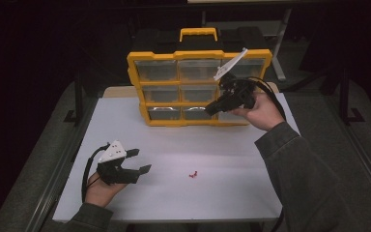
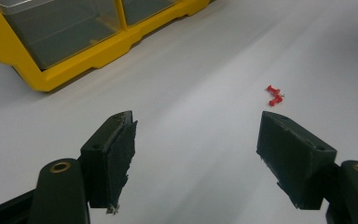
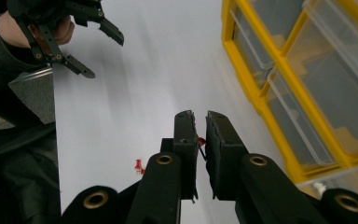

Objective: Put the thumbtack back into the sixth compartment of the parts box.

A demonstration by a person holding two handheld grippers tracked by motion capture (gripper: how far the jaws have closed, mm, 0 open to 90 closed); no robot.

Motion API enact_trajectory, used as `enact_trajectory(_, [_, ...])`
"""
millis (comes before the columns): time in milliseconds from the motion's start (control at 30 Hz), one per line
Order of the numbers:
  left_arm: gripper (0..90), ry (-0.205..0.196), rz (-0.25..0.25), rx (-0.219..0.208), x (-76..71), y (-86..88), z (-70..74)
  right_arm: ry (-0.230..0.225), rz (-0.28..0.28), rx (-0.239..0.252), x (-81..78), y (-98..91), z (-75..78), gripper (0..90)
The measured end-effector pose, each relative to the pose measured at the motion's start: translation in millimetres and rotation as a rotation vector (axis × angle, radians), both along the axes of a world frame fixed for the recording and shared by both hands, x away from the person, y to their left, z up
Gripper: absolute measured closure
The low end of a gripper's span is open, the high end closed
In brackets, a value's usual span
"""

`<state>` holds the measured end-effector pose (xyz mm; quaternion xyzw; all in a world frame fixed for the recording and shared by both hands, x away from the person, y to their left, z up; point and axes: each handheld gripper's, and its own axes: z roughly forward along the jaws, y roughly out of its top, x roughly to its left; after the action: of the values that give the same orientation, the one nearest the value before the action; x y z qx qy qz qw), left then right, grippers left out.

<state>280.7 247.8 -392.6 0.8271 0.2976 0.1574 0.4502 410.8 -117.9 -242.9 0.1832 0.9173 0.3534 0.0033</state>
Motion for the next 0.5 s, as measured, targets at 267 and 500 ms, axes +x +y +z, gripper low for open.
enact_trajectory(267, [27.3,-0.003,0.002,0.000,0.0,0.7,0.4,-0.027,-0.040,-0.005,6.1,-14.1,12.4,81.4])
enact_trajectory(500, [27.3,-0.004,-0.001,0.001,-0.2,0.8,0.5,-0.030,-0.099,-0.015,13.5,-31.5,15.2,81.4])
